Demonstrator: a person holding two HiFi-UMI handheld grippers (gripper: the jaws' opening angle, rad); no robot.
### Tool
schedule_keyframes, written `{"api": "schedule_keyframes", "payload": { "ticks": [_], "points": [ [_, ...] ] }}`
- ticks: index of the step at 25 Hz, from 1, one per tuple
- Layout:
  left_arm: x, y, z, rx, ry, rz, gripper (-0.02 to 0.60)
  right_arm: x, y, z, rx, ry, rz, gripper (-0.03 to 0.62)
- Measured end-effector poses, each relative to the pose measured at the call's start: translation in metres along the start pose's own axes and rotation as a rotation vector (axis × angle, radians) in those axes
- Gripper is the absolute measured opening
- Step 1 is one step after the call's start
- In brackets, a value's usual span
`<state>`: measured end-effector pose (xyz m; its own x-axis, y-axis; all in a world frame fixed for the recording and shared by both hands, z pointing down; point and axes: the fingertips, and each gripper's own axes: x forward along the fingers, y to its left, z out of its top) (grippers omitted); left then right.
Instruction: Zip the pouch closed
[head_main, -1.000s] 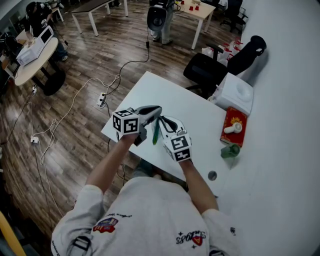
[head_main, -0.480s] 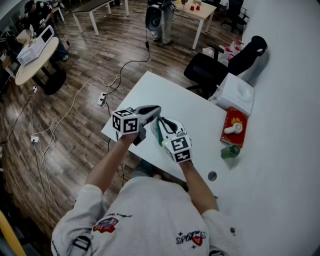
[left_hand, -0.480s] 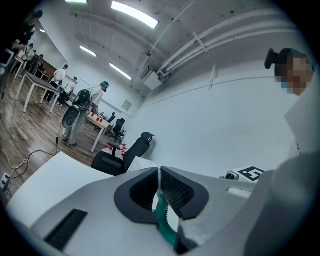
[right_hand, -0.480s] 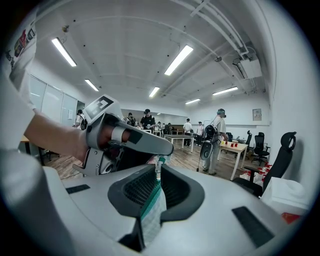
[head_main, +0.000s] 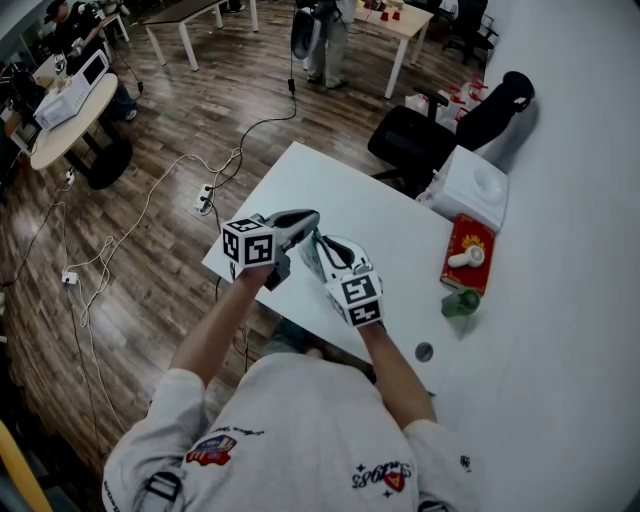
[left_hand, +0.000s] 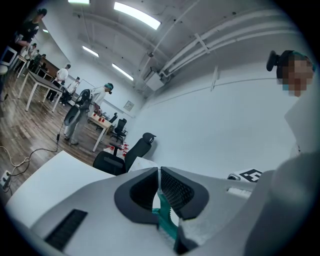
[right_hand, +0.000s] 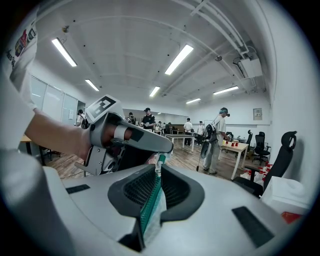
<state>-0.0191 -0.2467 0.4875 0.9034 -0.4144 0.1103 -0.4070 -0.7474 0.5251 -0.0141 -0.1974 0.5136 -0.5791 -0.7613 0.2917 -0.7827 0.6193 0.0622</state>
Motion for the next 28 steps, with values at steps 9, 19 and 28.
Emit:
{"api": "schedule_keyframes", "payload": {
  "ticks": [9,19,28],
  "points": [
    [-0.003,0.001,0.002,0.001,0.002,0.008,0.018,-0.004,0.002,-0.002,0.003,0.004,0.006,0.038],
    [-0.004,0.002,-0.001,-0.006,-0.002,0.012,0.018,-0.005,0.004,-0.004,0.005,0.007,0.012,0.038],
    [-0.001,0.007,-0.006,-0.032,-0.01,0.019,0.018,-0.009,0.002,-0.013,-0.004,0.013,0.018,0.038]
  ]
}}
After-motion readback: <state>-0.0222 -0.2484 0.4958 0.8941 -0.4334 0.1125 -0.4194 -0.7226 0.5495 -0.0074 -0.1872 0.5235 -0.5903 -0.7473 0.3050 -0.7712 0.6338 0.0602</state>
